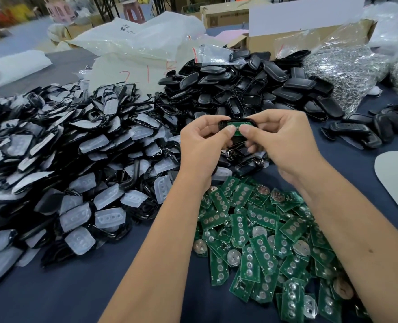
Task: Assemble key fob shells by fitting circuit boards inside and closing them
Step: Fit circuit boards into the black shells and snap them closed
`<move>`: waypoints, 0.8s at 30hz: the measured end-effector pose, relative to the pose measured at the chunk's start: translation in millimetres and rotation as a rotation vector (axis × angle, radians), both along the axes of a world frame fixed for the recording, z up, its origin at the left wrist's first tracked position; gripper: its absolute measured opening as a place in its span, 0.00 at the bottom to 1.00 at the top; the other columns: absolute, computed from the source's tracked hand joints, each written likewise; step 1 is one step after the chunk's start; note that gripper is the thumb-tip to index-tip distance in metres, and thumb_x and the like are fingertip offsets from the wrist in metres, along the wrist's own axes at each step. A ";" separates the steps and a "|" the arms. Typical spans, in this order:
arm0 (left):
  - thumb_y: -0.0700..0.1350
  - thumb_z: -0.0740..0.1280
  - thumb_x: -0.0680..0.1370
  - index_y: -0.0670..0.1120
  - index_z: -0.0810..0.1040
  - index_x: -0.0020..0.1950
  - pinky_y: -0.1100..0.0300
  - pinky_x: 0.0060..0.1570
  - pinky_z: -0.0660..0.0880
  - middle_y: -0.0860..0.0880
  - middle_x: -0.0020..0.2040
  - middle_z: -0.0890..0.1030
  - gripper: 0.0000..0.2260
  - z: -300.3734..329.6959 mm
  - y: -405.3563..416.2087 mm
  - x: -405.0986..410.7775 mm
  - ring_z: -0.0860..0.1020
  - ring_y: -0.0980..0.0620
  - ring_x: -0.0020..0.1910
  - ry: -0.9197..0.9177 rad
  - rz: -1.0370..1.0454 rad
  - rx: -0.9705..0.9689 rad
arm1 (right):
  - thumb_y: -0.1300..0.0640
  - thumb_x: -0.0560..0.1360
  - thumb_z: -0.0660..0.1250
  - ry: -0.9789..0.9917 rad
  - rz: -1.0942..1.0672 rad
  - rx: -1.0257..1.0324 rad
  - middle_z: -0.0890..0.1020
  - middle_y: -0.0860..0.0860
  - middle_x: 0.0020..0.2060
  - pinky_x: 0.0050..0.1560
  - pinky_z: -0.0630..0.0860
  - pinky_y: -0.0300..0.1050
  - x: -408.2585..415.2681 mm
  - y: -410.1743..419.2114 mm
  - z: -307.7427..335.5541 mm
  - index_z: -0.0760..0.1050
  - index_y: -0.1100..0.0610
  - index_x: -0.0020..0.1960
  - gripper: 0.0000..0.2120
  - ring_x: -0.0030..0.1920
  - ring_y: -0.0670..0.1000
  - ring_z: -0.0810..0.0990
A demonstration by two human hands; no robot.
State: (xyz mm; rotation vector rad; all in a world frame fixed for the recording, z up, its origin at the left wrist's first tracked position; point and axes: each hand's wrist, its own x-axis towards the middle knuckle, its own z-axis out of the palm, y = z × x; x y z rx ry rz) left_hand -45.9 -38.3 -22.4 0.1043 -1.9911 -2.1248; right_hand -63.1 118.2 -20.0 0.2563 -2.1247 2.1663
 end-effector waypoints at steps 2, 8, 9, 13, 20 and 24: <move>0.35 0.73 0.78 0.43 0.83 0.49 0.61 0.39 0.77 0.49 0.37 0.82 0.04 2.8 -1.8 -0.1 0.78 0.54 0.33 -0.034 -0.021 0.095 | 0.68 0.74 0.77 -0.007 -0.005 -0.039 0.85 0.54 0.31 0.32 0.79 0.39 -1.7 -5.0 6.1 0.84 0.62 0.46 0.04 0.29 0.49 0.82; 0.36 0.70 0.80 0.46 0.80 0.44 0.61 0.39 0.78 0.46 0.42 0.83 0.07 21.6 -30.1 0.4 0.83 0.50 0.41 -0.018 -0.017 0.141 | 0.68 0.75 0.76 -0.049 -0.008 -0.122 0.84 0.53 0.34 0.33 0.82 0.41 -2.2 -45.9 26.0 0.80 0.61 0.47 0.07 0.30 0.48 0.82; 0.35 0.69 0.80 0.47 0.79 0.45 0.60 0.41 0.80 0.47 0.41 0.84 0.08 25.8 -39.3 1.2 0.83 0.51 0.42 0.006 0.028 0.150 | 0.67 0.75 0.76 -0.036 0.004 -0.082 0.84 0.53 0.36 0.34 0.82 0.43 -0.6 -55.8 26.9 0.79 0.60 0.49 0.07 0.30 0.49 0.83; 0.34 0.65 0.81 0.45 0.75 0.46 0.55 0.43 0.83 0.47 0.40 0.85 0.07 40.9 -90.6 4.2 0.84 0.48 0.39 0.033 0.254 0.300 | 0.57 0.75 0.78 0.276 0.094 0.437 0.84 0.47 0.39 0.40 0.77 0.37 16.6 -95.7 24.2 0.80 0.55 0.53 0.09 0.34 0.41 0.79; 0.38 0.66 0.80 0.43 0.78 0.44 0.62 0.31 0.79 0.48 0.32 0.82 0.05 46.5 -164.3 22.5 0.82 0.49 0.30 -0.163 0.603 0.284 | 0.46 0.81 0.68 0.757 0.544 0.990 0.68 0.49 0.51 0.47 0.65 0.41 53.5 -166.3 6.6 0.81 0.51 0.65 0.15 0.53 0.49 0.62; 0.40 0.66 0.80 0.45 0.78 0.43 0.62 0.31 0.78 0.48 0.31 0.82 0.06 49.2 -173.2 29.2 0.83 0.47 0.33 -0.179 0.612 0.275 | 0.45 0.82 0.66 0.776 0.572 1.177 0.67 0.49 0.55 0.54 0.75 0.48 55.1 -180.5 5.0 0.83 0.52 0.62 0.15 0.58 0.51 0.63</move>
